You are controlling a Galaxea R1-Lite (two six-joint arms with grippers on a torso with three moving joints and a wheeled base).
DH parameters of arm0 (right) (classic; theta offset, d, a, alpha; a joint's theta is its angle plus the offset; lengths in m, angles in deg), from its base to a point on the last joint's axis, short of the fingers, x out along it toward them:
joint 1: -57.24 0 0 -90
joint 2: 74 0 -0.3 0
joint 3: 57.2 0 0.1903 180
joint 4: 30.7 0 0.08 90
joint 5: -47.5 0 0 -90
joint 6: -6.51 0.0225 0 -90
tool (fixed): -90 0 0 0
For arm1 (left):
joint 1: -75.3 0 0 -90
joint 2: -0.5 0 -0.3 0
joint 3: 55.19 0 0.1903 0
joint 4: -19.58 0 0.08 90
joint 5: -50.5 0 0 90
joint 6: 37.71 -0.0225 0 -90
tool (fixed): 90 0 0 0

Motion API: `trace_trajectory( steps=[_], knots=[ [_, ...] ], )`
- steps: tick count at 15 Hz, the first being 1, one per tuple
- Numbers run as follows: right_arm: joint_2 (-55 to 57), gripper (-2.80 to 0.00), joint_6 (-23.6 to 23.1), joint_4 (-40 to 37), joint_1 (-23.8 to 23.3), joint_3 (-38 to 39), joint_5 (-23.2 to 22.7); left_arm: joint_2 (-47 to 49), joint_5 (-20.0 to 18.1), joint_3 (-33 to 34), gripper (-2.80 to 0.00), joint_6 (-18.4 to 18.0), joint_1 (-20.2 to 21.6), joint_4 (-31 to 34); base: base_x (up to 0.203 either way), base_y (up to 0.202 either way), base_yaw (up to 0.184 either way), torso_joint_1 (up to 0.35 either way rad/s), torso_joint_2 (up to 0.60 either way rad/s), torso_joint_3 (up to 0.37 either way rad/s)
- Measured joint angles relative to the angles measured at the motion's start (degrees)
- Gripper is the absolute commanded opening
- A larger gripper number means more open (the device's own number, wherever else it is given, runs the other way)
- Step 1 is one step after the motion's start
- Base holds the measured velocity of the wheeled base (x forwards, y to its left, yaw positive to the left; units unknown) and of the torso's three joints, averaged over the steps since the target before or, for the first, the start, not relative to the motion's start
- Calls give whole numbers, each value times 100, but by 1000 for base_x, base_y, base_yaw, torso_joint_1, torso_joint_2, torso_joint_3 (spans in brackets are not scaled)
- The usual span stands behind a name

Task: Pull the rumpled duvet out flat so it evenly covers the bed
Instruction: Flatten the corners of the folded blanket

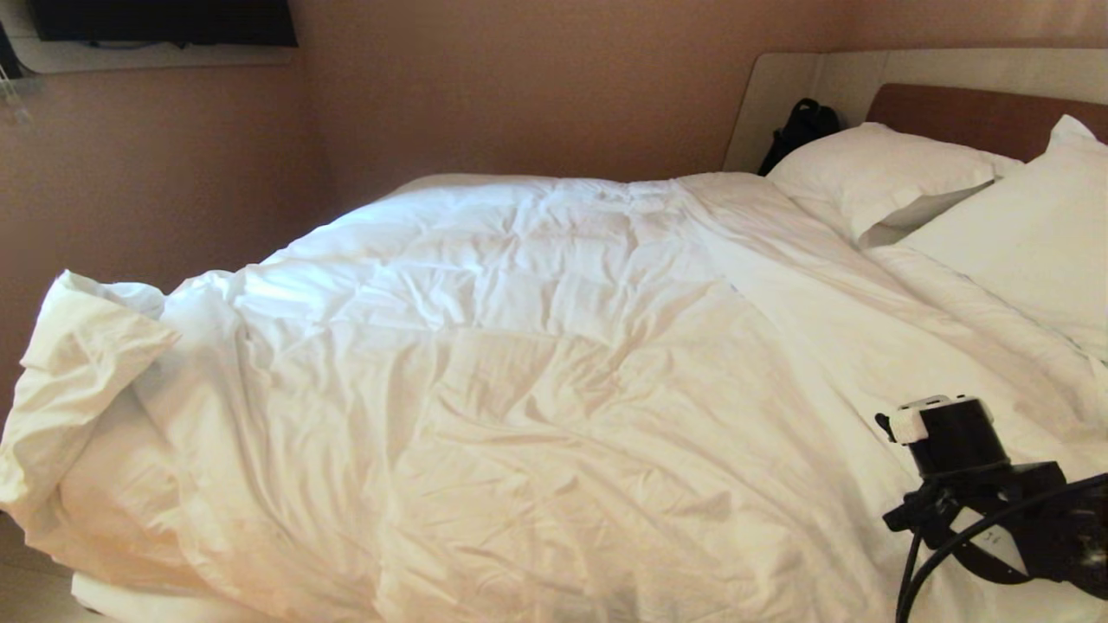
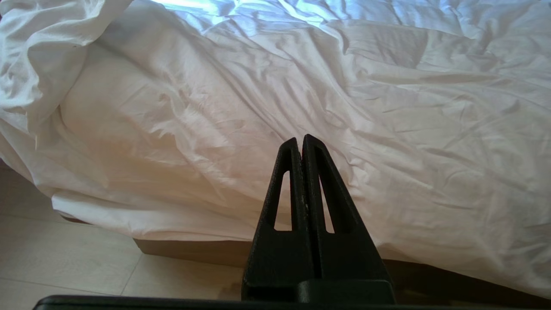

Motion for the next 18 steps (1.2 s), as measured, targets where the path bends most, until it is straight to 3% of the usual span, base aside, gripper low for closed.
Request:
trace_trajectory(
  steps=[17,18],
  knots=[
    [504,0,-28,357,-215,-122,1218,0,2,0,-280,0,0,0,0,0,0,0,0,0],
    [513,-280,-29,356,-217,-122,1216,0,2,0,-280,0,0,0,0,0,0,0,0,0]
  ],
)
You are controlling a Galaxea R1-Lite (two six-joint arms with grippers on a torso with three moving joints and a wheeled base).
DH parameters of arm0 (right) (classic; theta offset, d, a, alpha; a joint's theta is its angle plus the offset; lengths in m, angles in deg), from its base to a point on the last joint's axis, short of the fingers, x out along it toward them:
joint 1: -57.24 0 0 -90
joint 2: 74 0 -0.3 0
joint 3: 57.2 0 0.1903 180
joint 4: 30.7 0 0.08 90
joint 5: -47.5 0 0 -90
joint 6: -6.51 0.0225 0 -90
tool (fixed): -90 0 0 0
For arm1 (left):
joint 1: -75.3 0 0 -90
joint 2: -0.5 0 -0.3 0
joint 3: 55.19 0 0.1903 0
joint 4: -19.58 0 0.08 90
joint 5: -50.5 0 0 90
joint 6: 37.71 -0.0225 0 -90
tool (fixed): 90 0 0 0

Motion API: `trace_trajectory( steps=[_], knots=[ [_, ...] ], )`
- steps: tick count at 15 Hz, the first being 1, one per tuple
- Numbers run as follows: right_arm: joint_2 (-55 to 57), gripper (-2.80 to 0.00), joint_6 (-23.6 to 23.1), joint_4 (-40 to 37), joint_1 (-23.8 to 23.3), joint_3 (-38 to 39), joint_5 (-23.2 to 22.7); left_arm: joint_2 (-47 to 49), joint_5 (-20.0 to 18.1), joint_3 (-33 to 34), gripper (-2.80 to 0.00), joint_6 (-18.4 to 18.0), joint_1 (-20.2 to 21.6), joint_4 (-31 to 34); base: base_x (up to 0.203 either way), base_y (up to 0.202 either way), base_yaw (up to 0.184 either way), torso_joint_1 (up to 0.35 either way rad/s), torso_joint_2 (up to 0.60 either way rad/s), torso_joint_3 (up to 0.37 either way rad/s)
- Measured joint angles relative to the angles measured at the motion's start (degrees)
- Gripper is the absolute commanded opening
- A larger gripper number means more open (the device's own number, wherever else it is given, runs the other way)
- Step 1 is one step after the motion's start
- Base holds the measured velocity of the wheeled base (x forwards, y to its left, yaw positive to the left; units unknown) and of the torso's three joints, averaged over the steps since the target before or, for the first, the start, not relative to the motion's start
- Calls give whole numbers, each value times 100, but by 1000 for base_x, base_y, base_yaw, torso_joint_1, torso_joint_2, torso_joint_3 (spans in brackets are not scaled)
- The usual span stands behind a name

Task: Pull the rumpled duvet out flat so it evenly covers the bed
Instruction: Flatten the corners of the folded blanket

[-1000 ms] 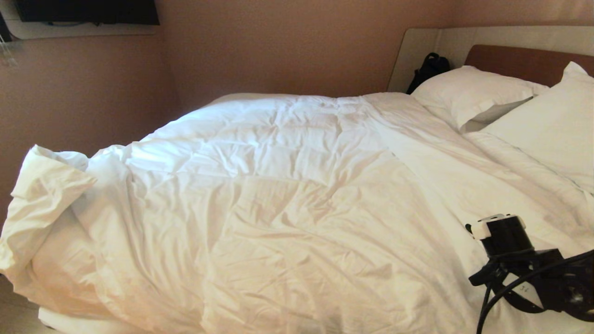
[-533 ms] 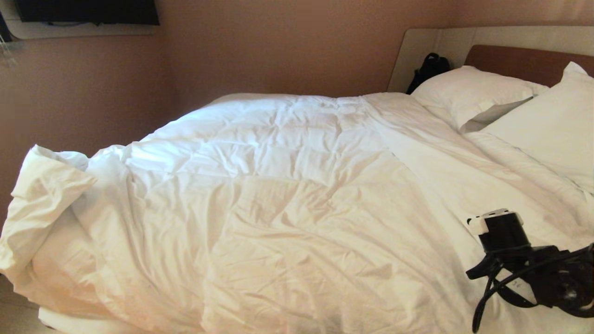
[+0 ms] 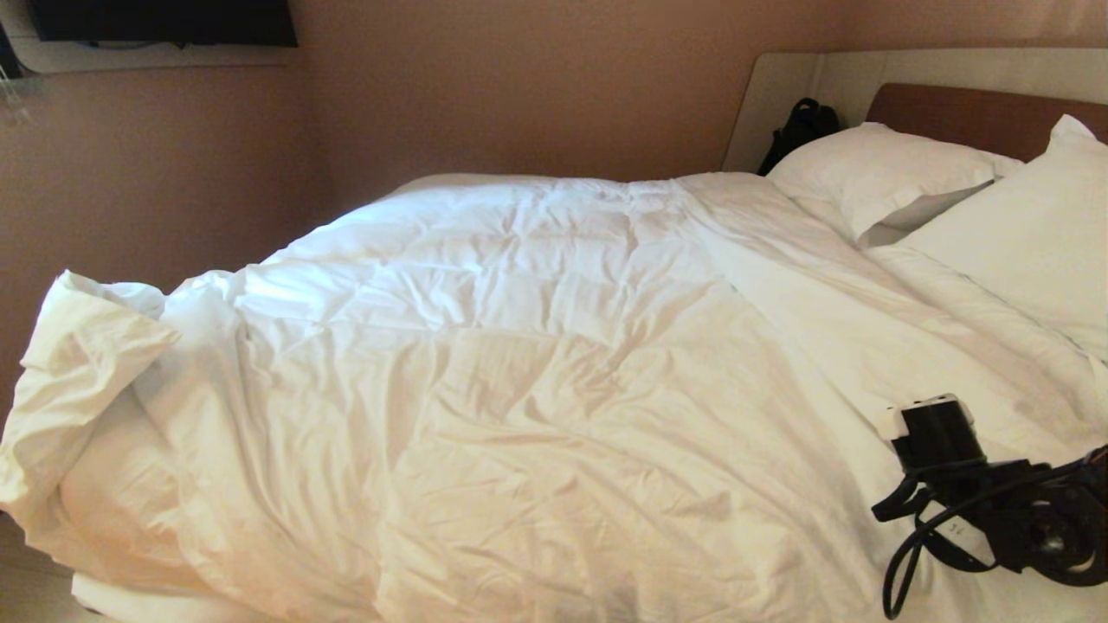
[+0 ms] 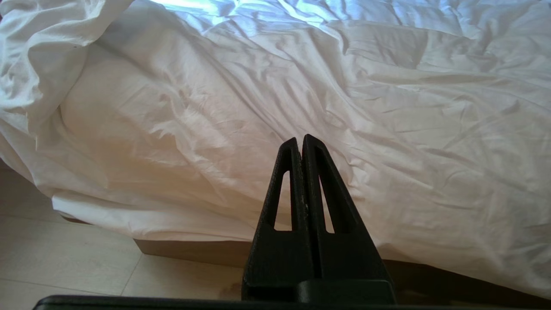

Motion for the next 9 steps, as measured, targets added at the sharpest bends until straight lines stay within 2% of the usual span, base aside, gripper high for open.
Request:
trace_trajectory(
  steps=[9],
  knots=[
    [-154,-280,10,0,187,-185,-89,0,0,0,-280,1,0,0,0,0,0,0,0,0]
  ],
)
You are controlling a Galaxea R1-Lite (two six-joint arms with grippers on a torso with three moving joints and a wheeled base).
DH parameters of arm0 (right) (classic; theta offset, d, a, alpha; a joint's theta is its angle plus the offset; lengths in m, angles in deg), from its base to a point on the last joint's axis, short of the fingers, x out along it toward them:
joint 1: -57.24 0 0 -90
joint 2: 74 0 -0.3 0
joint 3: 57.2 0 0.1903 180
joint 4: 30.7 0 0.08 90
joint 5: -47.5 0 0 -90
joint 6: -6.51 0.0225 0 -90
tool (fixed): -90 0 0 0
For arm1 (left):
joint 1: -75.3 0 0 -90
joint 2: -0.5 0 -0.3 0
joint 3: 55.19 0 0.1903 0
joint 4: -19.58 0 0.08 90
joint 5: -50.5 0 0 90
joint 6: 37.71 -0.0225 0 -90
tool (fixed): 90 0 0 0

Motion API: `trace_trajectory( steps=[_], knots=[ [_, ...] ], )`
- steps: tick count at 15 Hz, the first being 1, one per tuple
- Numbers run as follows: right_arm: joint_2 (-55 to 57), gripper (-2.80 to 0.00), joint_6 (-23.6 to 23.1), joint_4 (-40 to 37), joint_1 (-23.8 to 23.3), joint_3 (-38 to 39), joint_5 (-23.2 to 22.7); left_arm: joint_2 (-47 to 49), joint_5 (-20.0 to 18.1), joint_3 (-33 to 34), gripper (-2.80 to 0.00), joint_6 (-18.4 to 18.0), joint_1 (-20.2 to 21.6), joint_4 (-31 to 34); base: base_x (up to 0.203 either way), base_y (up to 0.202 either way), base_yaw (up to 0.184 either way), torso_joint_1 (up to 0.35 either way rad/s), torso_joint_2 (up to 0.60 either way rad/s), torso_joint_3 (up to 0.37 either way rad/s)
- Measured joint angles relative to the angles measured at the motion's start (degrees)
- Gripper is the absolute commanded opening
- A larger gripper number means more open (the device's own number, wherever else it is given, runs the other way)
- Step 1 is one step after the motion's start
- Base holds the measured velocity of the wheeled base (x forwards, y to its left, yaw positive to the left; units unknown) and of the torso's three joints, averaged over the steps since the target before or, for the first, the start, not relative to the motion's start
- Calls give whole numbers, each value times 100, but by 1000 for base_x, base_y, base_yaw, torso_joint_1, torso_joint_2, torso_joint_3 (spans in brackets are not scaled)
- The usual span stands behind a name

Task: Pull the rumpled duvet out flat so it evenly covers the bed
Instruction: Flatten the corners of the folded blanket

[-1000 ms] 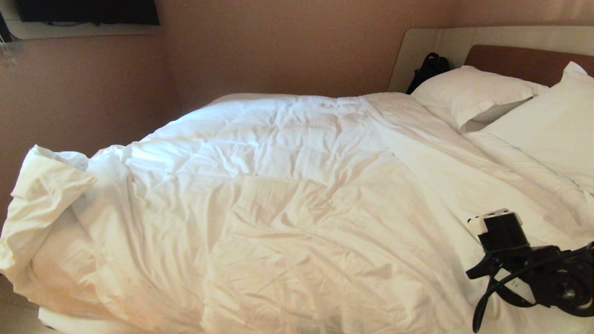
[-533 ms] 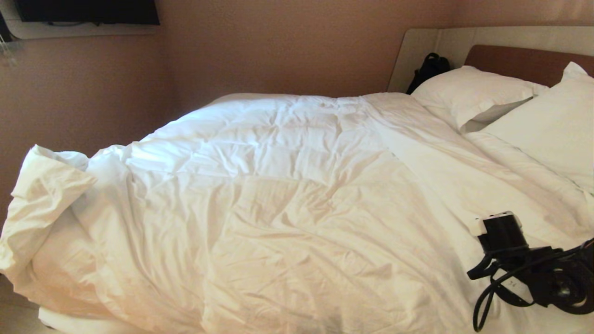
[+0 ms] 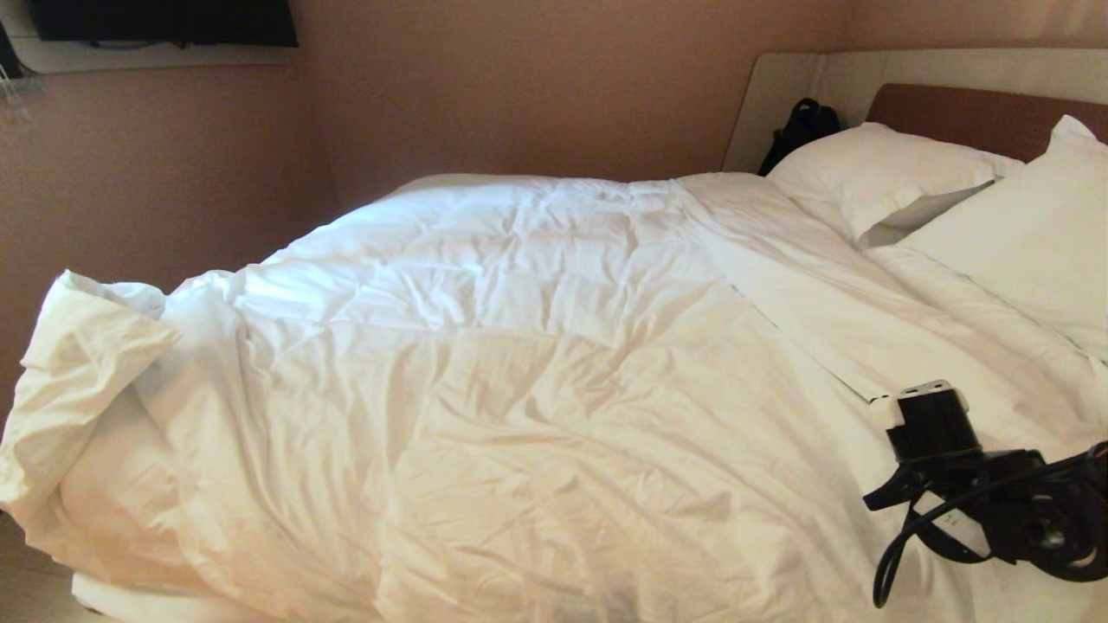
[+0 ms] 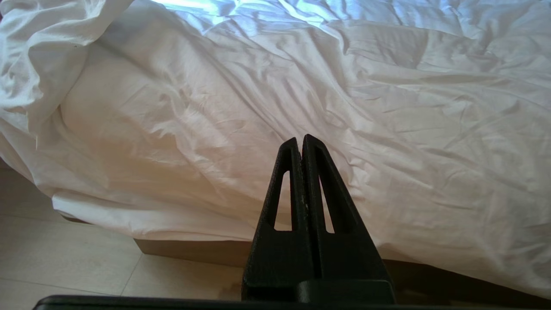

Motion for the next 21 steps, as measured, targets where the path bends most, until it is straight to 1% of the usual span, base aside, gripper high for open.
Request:
trace_trajectory(
  steps=[5,10,12,15,18,21],
  knots=[
    [-240,-280,-13,-39,88,-124,-336,0,0,0,-280,0,0,0,0,0,0,0,0,0],
    [-507,-280,119,-117,518,-82,-885,0,-5,0,-280,0,2,0,0,0,0,0,0,0],
    [-631,-280,318,-277,744,-133,-1244,0,0,0,-280,0,0,0,0,0,0,0,0,0],
    [-831,-280,762,-704,915,-221,-1801,0,-5,0,-280,0,0,0,0,0,0,0,0,0],
    [-999,-280,1221,-1361,981,-237,-2363,0,-2,0,-280,0,0,0,0,0,0,0,0,0],
    [-1117,-280,1578,-1964,987,-215,-2751,0,-5,0,-280,0,0,0,0,0,0,0,0,0]
  ],
)
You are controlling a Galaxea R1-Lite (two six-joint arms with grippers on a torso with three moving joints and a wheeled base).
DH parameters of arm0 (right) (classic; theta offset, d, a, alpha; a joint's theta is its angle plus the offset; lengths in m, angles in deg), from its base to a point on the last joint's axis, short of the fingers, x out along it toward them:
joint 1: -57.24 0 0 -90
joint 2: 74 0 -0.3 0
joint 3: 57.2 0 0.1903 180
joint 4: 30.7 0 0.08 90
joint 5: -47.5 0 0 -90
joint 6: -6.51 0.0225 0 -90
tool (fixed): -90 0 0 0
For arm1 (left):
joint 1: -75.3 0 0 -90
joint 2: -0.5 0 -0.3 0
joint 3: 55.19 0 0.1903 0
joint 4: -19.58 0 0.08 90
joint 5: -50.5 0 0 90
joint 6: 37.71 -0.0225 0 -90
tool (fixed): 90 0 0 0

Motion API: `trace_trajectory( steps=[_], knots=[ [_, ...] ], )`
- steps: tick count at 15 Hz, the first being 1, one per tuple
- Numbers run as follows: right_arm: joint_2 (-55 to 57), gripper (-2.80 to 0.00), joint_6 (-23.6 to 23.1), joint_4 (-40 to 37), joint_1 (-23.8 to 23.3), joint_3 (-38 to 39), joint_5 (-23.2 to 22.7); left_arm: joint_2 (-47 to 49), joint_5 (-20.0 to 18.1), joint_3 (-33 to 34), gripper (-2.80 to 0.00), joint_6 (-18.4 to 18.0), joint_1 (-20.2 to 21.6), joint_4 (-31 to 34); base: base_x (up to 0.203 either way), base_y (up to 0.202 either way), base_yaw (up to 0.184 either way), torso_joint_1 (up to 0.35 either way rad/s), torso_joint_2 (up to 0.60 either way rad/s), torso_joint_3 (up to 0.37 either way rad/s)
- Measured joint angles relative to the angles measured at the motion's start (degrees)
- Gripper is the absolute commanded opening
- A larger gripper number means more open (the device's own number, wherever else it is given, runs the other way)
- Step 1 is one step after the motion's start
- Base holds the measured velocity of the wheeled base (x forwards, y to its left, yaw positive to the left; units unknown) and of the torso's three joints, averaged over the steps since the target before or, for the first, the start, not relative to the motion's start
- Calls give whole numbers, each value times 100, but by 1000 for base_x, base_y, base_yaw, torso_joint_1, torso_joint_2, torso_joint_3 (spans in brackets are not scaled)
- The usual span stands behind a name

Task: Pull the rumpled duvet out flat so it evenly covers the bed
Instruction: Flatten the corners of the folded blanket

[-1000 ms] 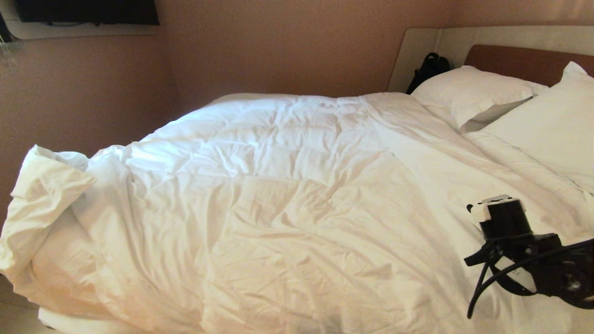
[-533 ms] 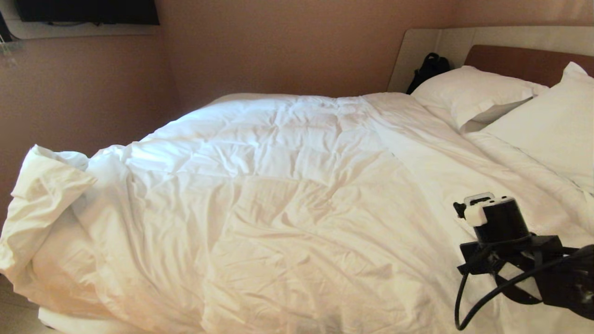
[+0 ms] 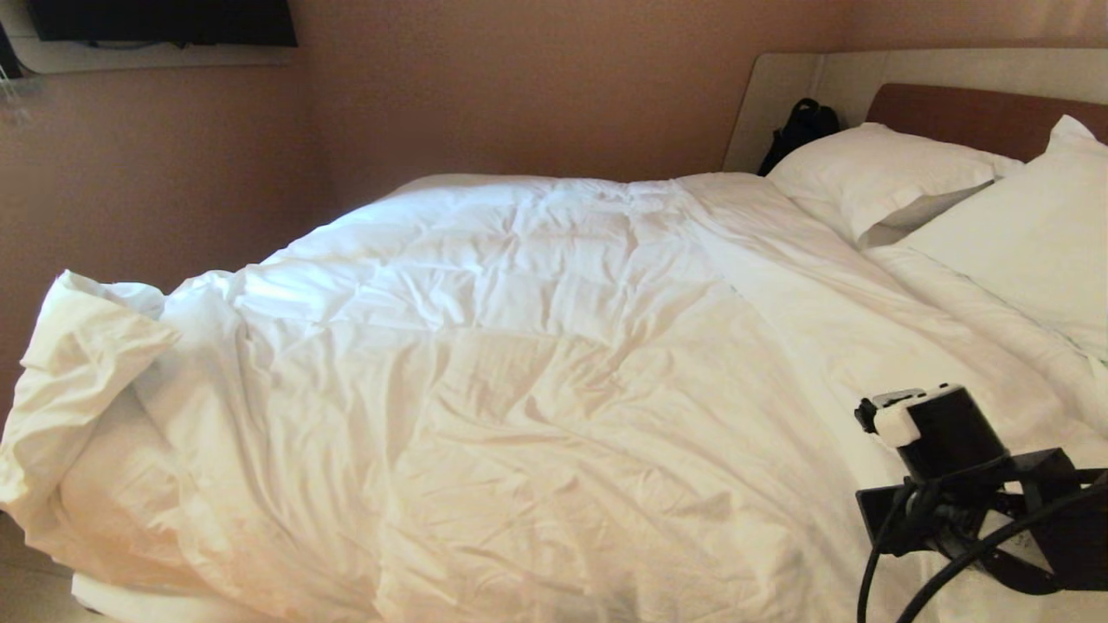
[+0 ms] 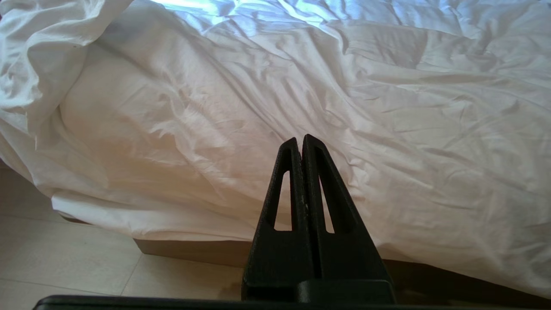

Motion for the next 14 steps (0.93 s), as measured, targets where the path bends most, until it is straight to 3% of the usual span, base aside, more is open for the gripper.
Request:
trace_trajectory(
  steps=[7,14],
  knots=[
    [-949,-280,395,-865,-80,-681,-451,0,3,0,-280,-1,0,0,0,0,0,0,0,0],
    [-713,-280,467,-1331,-1413,-1040,-419,0,2,0,-280,-1,0,0,0,0,0,0,0,0]
  ],
)
